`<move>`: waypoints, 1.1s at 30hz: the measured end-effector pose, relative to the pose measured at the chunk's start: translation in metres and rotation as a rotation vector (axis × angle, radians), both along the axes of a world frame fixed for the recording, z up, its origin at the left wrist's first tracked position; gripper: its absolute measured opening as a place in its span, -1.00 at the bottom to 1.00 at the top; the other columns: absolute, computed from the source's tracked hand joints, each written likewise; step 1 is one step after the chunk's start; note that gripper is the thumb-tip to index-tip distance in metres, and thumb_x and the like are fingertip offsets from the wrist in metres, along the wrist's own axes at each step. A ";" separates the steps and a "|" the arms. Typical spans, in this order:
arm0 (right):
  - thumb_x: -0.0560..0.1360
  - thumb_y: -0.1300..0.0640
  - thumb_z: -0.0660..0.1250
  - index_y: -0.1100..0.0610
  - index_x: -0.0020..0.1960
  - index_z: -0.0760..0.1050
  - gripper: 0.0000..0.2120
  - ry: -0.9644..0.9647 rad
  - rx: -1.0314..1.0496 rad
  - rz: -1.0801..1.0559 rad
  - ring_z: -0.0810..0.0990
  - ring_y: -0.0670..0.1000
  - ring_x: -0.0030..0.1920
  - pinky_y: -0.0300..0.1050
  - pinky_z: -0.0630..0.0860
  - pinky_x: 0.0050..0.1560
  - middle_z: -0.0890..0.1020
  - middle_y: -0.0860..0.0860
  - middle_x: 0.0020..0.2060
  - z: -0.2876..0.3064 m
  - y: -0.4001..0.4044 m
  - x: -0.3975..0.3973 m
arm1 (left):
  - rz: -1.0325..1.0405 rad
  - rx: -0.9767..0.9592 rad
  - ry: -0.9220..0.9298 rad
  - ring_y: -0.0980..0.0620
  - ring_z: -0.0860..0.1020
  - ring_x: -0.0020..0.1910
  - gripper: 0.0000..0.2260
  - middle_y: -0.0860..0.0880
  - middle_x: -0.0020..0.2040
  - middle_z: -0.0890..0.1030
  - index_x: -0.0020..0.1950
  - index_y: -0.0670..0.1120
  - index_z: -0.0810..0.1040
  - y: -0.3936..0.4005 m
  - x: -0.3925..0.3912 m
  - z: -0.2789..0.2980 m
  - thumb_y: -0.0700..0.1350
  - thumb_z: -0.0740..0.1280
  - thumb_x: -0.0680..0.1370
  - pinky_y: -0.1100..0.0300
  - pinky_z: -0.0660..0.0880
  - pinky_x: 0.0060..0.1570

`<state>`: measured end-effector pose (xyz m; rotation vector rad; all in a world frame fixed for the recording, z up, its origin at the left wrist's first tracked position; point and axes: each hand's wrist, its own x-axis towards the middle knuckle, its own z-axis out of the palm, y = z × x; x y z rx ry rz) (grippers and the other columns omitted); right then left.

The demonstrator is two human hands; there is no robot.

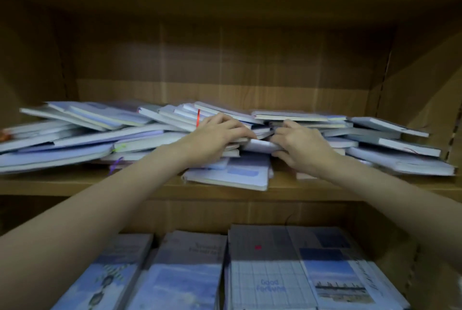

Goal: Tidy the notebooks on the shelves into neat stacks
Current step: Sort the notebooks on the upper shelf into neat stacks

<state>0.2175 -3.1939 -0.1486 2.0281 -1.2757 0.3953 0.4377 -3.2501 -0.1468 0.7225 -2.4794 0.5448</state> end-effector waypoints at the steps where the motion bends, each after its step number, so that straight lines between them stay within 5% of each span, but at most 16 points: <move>1: 0.48 0.08 0.35 0.17 -0.05 0.56 -0.84 -0.053 0.028 0.026 0.46 0.09 0.11 -0.04 0.39 -0.20 0.58 0.03 -0.07 0.009 0.000 -0.002 | -0.033 0.029 0.030 0.00 0.27 0.22 -0.53 0.07 0.28 0.44 0.36 0.08 0.39 -0.003 -0.002 0.005 -0.34 0.15 0.54 -0.02 0.25 0.28; 5: 0.40 0.09 0.44 0.20 -0.17 0.58 -0.83 -0.217 0.100 0.071 0.56 0.11 -0.09 0.02 0.47 -0.14 0.62 0.04 -0.20 0.034 0.007 -0.005 | -0.131 0.118 0.107 0.02 0.35 0.14 -0.70 0.07 0.17 0.51 0.29 0.02 0.47 -0.013 -0.001 0.014 -0.23 0.20 0.59 0.07 0.28 0.23; 10: 0.39 0.09 0.47 0.19 -0.18 0.62 -0.84 -0.316 0.059 0.073 0.58 0.06 -0.18 -0.02 0.44 -0.18 0.63 0.01 -0.25 0.044 0.034 -0.006 | -0.138 0.219 0.094 0.08 0.30 0.10 -0.59 0.09 0.17 0.51 0.26 0.02 0.46 -0.007 -0.003 0.013 -0.33 0.15 0.50 0.14 0.23 0.18; 15: 0.41 0.15 0.45 0.21 0.00 0.64 -0.80 -0.391 -0.092 0.135 0.55 -0.03 -0.14 -0.21 0.35 -0.16 0.61 -0.01 -0.16 0.093 0.082 -0.001 | -0.077 0.335 0.103 -0.01 0.38 0.16 -0.60 -0.02 0.18 0.55 0.26 -0.08 0.51 -0.003 -0.012 0.012 -0.28 0.17 0.45 0.21 0.27 0.19; 18: 0.44 0.11 0.42 0.20 0.00 0.62 -0.80 -0.406 -0.104 0.118 0.53 -0.06 -0.18 -0.22 0.33 -0.22 0.58 -0.01 -0.19 0.123 0.109 0.021 | -0.135 0.604 0.346 -0.06 0.52 0.18 -0.64 -0.12 0.14 0.60 0.16 -0.22 0.57 0.018 -0.011 0.012 -0.36 0.15 0.44 0.15 0.45 0.17; 20: 0.45 0.08 0.40 0.18 0.01 0.62 -0.79 -0.422 -0.035 0.061 0.52 -0.06 -0.17 -0.19 0.36 -0.20 0.59 -0.01 -0.19 0.117 0.116 0.037 | -0.043 0.613 0.568 0.00 0.52 0.17 -0.64 -0.08 0.14 0.59 0.19 -0.22 0.55 0.033 -0.002 0.012 -0.43 0.14 0.48 0.34 0.43 0.06; 22: 0.47 0.09 0.38 0.20 0.01 0.61 -0.79 -0.529 0.051 0.002 0.58 0.00 -0.13 -0.10 0.46 -0.16 0.62 0.03 -0.15 0.099 0.122 0.048 | 0.035 0.591 0.820 0.00 0.53 0.12 -0.72 -0.11 0.16 0.58 0.15 -0.14 0.54 0.053 0.015 0.006 -0.36 0.17 0.53 0.27 0.41 0.03; 25: 0.48 0.12 0.37 0.26 0.04 0.56 -0.78 -1.048 0.301 0.048 0.63 0.10 -0.10 0.06 0.59 -0.02 0.64 0.14 -0.09 0.071 0.131 0.059 | -0.203 1.135 1.124 0.01 0.54 0.06 -0.87 -0.12 0.22 0.53 0.10 -0.05 0.50 0.115 0.030 -0.018 -0.14 0.30 0.55 0.09 0.52 0.03; 27: 0.49 0.16 0.35 0.31 0.09 0.50 -0.74 -1.244 0.421 0.093 0.62 0.16 -0.07 0.12 0.59 -0.02 0.62 0.20 -0.06 0.051 0.134 0.077 | -0.363 1.451 1.052 -0.08 0.56 0.14 -0.72 -0.04 0.22 0.55 0.18 0.04 0.48 0.155 0.034 -0.039 -0.05 0.38 0.49 -0.04 0.51 0.12; 29: 0.48 0.18 0.34 0.37 0.04 0.49 -0.75 -1.226 0.434 0.141 0.59 0.22 -0.10 0.01 0.50 -0.19 0.59 0.26 -0.13 0.025 0.133 0.101 | -0.519 1.553 0.969 -0.11 0.57 0.15 -0.60 0.07 0.17 0.59 0.22 0.18 0.45 0.182 0.037 -0.054 0.00 0.43 0.41 -0.11 0.50 0.14; 33: 0.50 0.17 0.34 0.28 -0.11 0.47 -0.84 -1.256 0.678 0.290 0.55 0.11 -0.13 0.01 0.55 -0.14 0.51 0.17 -0.19 -0.017 0.147 0.134 | -0.340 1.287 0.958 -0.01 0.60 0.07 -0.58 0.03 0.14 0.61 0.24 0.10 0.45 0.194 0.040 -0.079 -0.19 0.43 0.45 -0.03 0.56 0.01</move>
